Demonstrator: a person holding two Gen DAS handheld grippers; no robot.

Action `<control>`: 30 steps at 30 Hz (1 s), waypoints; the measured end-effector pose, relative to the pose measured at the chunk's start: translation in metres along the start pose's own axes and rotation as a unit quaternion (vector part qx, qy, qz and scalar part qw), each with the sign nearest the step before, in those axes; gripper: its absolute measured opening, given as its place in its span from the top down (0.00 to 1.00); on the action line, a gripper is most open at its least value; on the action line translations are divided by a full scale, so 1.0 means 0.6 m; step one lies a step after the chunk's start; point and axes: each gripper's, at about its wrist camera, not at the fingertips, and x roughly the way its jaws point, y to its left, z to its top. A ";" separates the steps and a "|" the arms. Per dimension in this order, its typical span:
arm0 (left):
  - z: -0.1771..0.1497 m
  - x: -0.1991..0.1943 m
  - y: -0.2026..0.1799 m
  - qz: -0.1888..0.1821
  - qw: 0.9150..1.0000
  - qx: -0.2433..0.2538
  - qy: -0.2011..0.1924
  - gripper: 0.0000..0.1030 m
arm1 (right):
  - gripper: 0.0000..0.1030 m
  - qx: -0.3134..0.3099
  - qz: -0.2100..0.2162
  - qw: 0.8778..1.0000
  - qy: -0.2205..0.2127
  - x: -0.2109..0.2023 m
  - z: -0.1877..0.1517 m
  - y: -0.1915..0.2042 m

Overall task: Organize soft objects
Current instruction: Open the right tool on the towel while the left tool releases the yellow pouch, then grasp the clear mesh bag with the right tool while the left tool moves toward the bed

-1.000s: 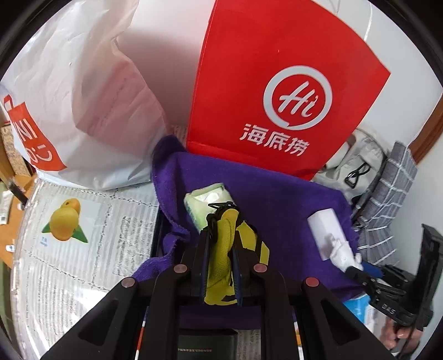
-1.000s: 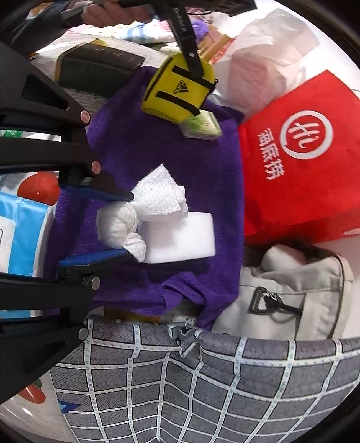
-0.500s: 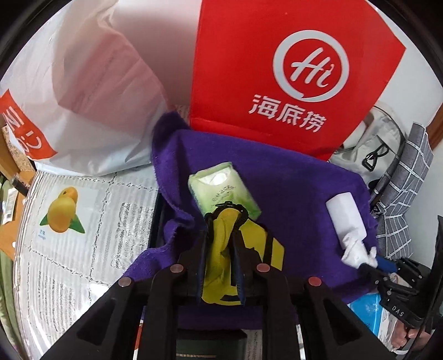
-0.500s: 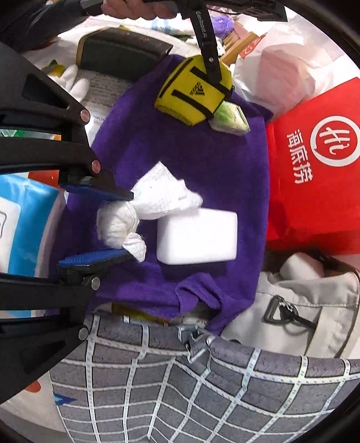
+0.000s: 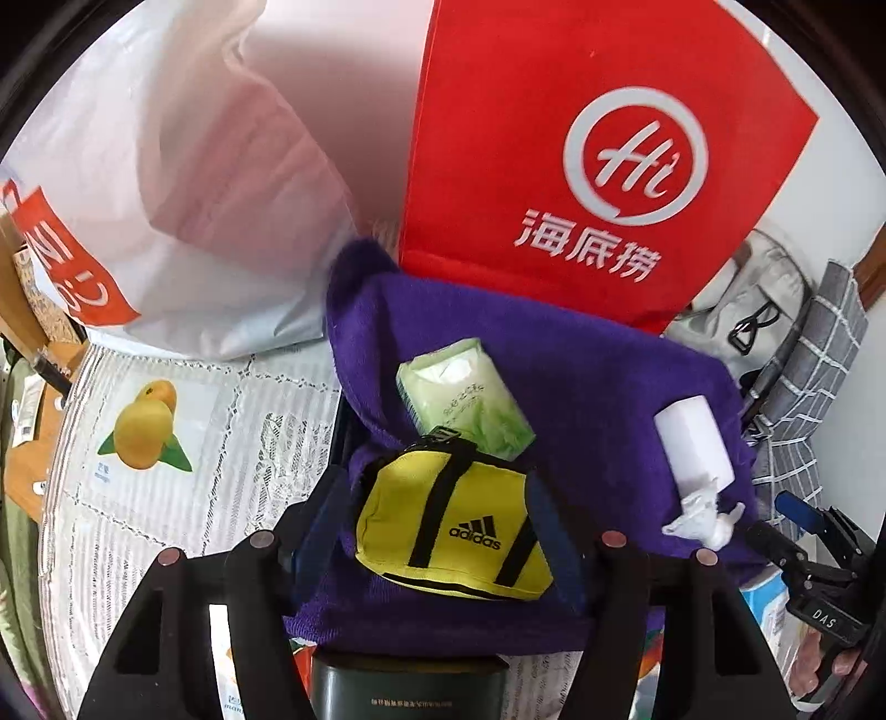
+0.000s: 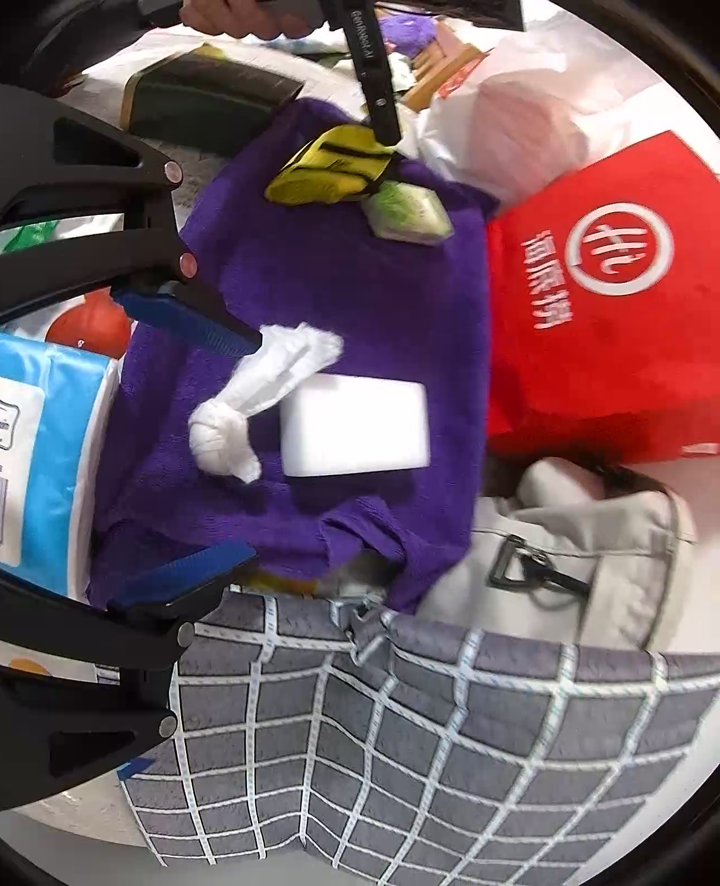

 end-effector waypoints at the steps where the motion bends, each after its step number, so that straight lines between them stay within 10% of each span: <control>1: 0.000 -0.003 -0.001 -0.002 1.000 0.001 -0.001 0.38 | 0.32 0.003 0.000 1.000 -0.006 -0.007 0.001 0.000; 11: -0.002 -0.057 -0.011 -0.018 0.999 0.010 -0.028 0.38 | 0.31 0.027 0.063 0.992 -0.103 -0.116 -0.021 0.036; 30: -0.115 -0.164 -0.059 -0.018 0.994 0.064 -0.084 0.32 | 0.22 -0.004 0.048 0.998 -0.034 -0.143 -0.341 0.152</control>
